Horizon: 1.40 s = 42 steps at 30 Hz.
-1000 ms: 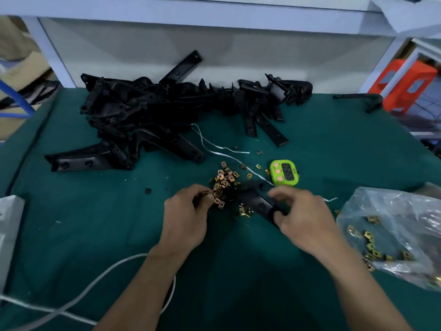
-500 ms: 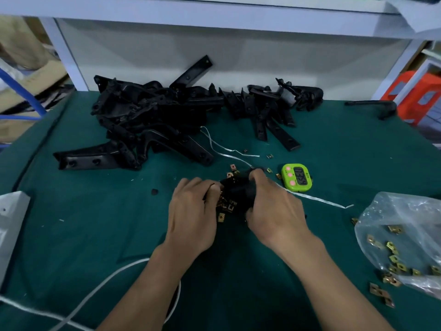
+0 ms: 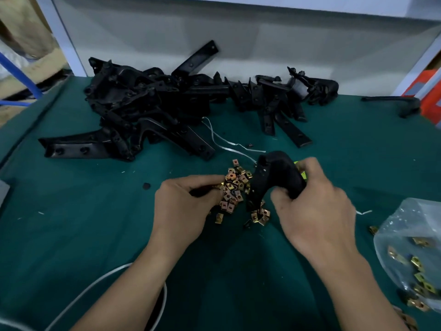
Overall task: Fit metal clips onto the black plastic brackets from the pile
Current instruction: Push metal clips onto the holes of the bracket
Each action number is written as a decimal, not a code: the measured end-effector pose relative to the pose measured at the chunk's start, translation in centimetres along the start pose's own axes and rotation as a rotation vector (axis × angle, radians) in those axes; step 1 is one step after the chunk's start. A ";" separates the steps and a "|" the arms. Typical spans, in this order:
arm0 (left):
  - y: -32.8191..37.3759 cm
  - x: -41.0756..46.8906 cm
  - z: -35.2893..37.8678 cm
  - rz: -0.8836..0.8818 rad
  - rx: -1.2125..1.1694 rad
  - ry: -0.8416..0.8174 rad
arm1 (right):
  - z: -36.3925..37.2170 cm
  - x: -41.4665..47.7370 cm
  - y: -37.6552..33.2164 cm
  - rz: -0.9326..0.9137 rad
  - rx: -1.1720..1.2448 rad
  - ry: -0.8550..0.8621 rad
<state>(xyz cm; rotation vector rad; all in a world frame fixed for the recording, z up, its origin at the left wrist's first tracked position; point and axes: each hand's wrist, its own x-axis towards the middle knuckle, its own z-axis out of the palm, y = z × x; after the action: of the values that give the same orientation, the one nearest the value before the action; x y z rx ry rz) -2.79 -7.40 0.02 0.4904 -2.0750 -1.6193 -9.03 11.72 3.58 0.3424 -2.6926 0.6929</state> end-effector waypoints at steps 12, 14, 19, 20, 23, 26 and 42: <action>0.8 -0.7 0.5 0.058 -0.085 -0.063 | 2.0 0.1 1.1 0.006 -0.191 -0.217; 0.8 -0.7 0.7 0.062 -0.091 -0.073 | 2.3 0.1 1.3 0.000 -0.185 -0.230; 0.3 -0.5 1.3 0.001 -0.057 -0.107 | 2.6 0.2 1.6 -0.015 -0.190 -0.220; 0.3 -0.5 1.4 -0.008 -0.064 -0.129 | 2.6 0.2 1.7 -0.018 -0.195 -0.216; 0.5 -0.6 1.8 -0.021 -0.093 -0.175 | 2.7 0.2 1.8 -0.028 -0.201 -0.227; 0.7 -0.7 2.0 -0.010 -0.095 -0.183 | 2.7 0.1 1.8 -0.050 -0.199 -0.236; 1.1 -0.8 2.1 -0.158 -0.322 -0.228 | 2.9 0.3 2.4 -0.027 -0.166 -0.255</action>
<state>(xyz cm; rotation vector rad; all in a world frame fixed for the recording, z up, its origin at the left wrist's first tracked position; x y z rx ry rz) -3.27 -4.99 0.51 0.3786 -1.9128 -2.1429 -10.81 12.26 0.31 0.4511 -2.9549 0.4393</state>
